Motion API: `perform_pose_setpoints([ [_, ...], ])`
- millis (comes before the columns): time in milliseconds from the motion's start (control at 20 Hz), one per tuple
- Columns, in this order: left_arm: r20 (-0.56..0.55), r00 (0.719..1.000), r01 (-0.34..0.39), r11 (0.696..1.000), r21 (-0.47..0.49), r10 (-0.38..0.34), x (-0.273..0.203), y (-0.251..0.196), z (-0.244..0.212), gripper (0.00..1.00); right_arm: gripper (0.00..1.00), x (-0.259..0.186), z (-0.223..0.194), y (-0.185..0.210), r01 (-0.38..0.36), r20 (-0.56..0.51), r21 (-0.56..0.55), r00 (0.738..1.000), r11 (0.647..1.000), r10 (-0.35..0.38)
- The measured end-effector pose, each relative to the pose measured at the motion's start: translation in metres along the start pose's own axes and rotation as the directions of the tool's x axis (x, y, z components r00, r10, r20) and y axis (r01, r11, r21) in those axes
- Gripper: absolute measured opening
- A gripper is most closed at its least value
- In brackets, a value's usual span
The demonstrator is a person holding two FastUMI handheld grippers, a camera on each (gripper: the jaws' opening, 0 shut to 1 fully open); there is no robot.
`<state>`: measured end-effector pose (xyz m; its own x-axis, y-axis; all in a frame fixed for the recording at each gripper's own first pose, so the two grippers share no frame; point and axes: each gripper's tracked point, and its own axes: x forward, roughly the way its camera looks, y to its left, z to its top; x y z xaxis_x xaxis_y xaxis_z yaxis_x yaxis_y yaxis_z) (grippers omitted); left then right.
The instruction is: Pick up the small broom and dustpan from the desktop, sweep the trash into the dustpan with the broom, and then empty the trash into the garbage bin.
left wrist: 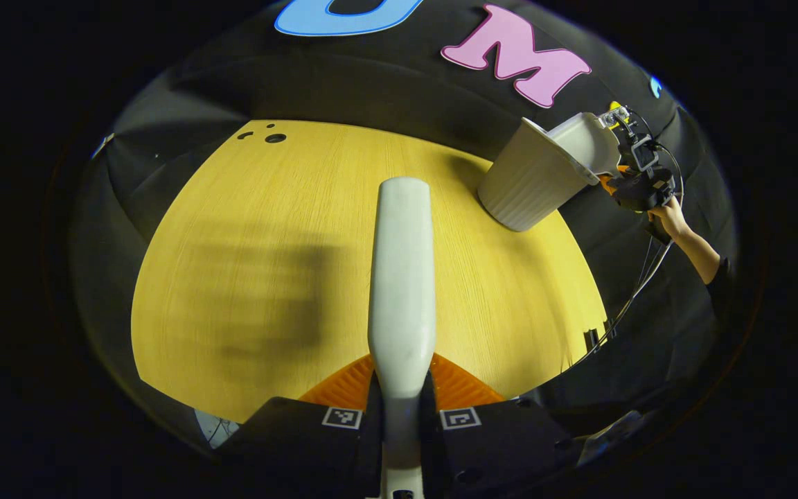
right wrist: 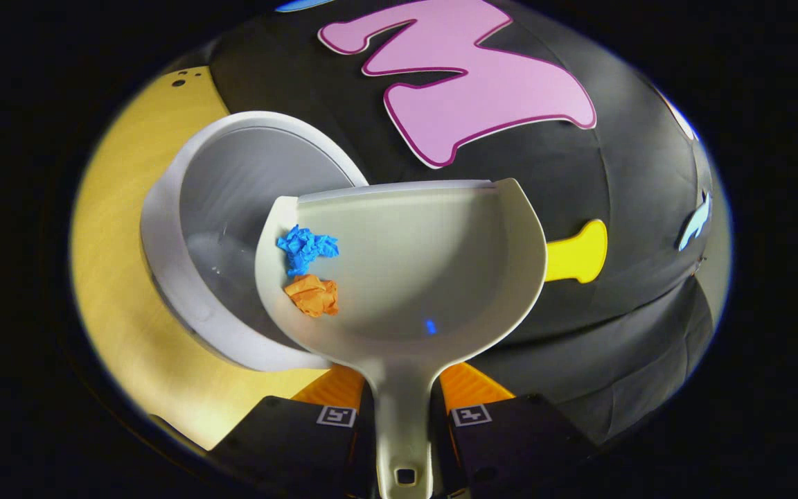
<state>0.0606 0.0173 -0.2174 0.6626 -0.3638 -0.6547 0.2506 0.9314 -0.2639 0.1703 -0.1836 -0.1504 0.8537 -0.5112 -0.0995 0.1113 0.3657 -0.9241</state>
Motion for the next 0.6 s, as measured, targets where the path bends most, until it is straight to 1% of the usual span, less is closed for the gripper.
perform_pose_setpoints([
  [50, -0.003, 1.0, -0.003, 1.0, -0.007, 0.003, -0.001, 0.0, -0.002, 0.25, 0.35, -0.001, 0.004, 0.001, 0.015, 0.008, -0.028, 1.0, 0.999, -0.015],
  [150, 0.0, 1.0, -0.006, 1.0, -0.022, 0.006, -0.001, 0.003, -0.002, 0.27, 0.35, -0.002, 0.006, -0.003, 0.051, 0.011, -0.087, 0.999, 0.995, -0.05],
  [350, -0.004, 1.0, -0.021, 1.0, -0.013, 0.021, -0.011, 0.014, -0.007, 0.27, 0.35, -0.004, 0.011, -0.007, 0.119, 0.048, -0.194, 0.993, 0.974, -0.112],
  [450, -0.009, 0.999, -0.037, 0.999, -0.009, 0.037, -0.016, 0.02, -0.006, 0.27, 0.35, -0.005, 0.008, -0.015, 0.156, 0.082, -0.263, 0.987, 0.952, -0.139],
  [600, -0.002, 0.998, -0.057, 0.998, 0.003, 0.057, -0.024, 0.025, 0.002, 0.27, 0.35, -0.008, 0.004, -0.026, 0.223, 0.153, -0.39, 0.972, 0.893, -0.176],
])
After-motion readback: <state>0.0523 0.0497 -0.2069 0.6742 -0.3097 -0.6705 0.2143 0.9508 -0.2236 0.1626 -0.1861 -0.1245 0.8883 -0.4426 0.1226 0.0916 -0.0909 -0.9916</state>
